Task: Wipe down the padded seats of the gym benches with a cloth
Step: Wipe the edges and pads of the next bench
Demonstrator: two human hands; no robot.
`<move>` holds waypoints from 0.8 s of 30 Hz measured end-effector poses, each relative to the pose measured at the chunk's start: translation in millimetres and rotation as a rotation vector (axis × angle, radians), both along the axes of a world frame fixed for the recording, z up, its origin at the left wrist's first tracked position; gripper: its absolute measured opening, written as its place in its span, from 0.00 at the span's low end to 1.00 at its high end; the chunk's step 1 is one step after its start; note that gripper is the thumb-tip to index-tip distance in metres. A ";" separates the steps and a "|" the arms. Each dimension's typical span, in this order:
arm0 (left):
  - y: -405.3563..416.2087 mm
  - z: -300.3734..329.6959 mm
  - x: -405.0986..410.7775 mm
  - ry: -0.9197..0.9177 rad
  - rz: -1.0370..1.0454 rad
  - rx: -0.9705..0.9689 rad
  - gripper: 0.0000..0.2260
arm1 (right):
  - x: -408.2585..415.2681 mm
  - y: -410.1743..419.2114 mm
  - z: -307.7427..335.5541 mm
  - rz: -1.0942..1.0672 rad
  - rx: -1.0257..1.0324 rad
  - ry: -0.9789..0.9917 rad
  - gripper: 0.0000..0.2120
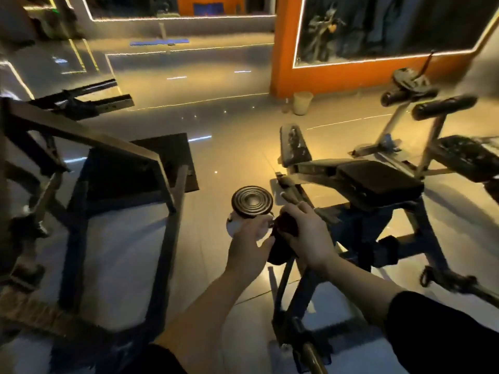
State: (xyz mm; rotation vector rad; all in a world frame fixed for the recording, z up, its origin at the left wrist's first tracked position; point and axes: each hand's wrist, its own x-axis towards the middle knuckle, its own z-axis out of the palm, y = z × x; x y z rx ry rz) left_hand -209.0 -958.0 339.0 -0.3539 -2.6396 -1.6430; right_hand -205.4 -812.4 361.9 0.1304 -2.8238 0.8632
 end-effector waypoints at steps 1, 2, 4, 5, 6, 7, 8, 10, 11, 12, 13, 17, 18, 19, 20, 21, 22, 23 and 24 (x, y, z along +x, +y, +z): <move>7.2 0.5 -16.0 -0.020 -0.073 0.011 0.18 | -6.4 7.3 -1.9 -0.072 -0.025 -0.016 0.21; 16.5 0.0 -30.4 -0.049 -0.129 0.026 0.18 | -11.7 15.6 -4.6 -0.145 -0.048 -0.028 0.20; 37.6 -1.4 -54.0 -0.080 -0.239 0.030 0.18 | -20.5 33.4 -10.8 -0.290 -0.090 -0.033 0.18; 49.0 -2.7 -63.8 -0.070 -0.293 0.008 0.17 | -24.4 43.1 -14.6 -0.360 -0.113 -0.034 0.17; 60.7 -5.0 -73.3 -0.058 -0.340 -0.011 0.17 | -28.4 52.3 -17.3 -0.426 -0.140 -0.043 0.17; 72.8 -8.0 -83.7 -0.052 -0.386 -0.025 0.17 | -33.7 61.6 -20.2 -0.486 -0.171 -0.051 0.17; 85.0 -10.6 -95.3 -0.062 -0.438 -0.034 0.17 | -40.9 71.9 -23.4 -0.539 -0.203 -0.054 0.18; 108.5 -16.5 -119.9 -0.084 -0.537 -0.051 0.19 | -59.5 93.4 -32.1 -0.629 -0.254 -0.047 0.21; 119.0 -19.3 -132.6 -0.084 -0.569 -0.059 0.20 | -70.4 102.7 -37.9 -0.666 -0.267 -0.040 0.22; 127.9 -22.6 -147.1 -0.076 -0.600 -0.074 0.21 | -81.8 110.9 -43.9 -0.701 -0.272 -0.028 0.22; 136.8 -26.8 -162.8 -0.059 -0.634 -0.089 0.22 | -94.2 118.7 -50.1 -0.737 -0.275 -0.017 0.22; 164.7 -39.1 -223.5 -0.027 -0.751 -0.204 0.21 | -137.5 136.6 -65.9 -0.870 -0.273 -0.018 0.18; 172.1 -43.5 -239.1 -0.003 -0.756 -0.235 0.21 | -148.3 140.1 -67.9 -0.903 -0.265 -0.014 0.17; 180.2 -47.4 -253.4 0.016 -0.761 -0.256 0.21 | -158.8 143.1 -69.4 -0.945 -0.261 -0.002 0.17; 188.2 -51.2 -266.4 0.029 -0.770 -0.273 0.21 | -168.8 145.9 -71.7 -0.990 -0.254 0.013 0.17; 196.2 -54.3 -278.0 0.039 -0.791 -0.295 0.21 | -178.6 147.9 -74.9 -1.037 -0.248 0.022 0.17; 204.4 -57.9 -288.5 0.043 -0.825 -0.321 0.21 | -187.2 149.3 -79.6 -1.089 -0.248 0.024 0.16; 213.0 -61.1 -298.7 0.042 -0.865 -0.345 0.20 | -195.5 150.6 -85.3 -1.144 -0.254 0.024 0.17; 221.7 -64.6 -309.7 0.040 -0.914 -0.366 0.20 | -203.7 151.8 -91.7 -1.201 -0.263 0.026 0.17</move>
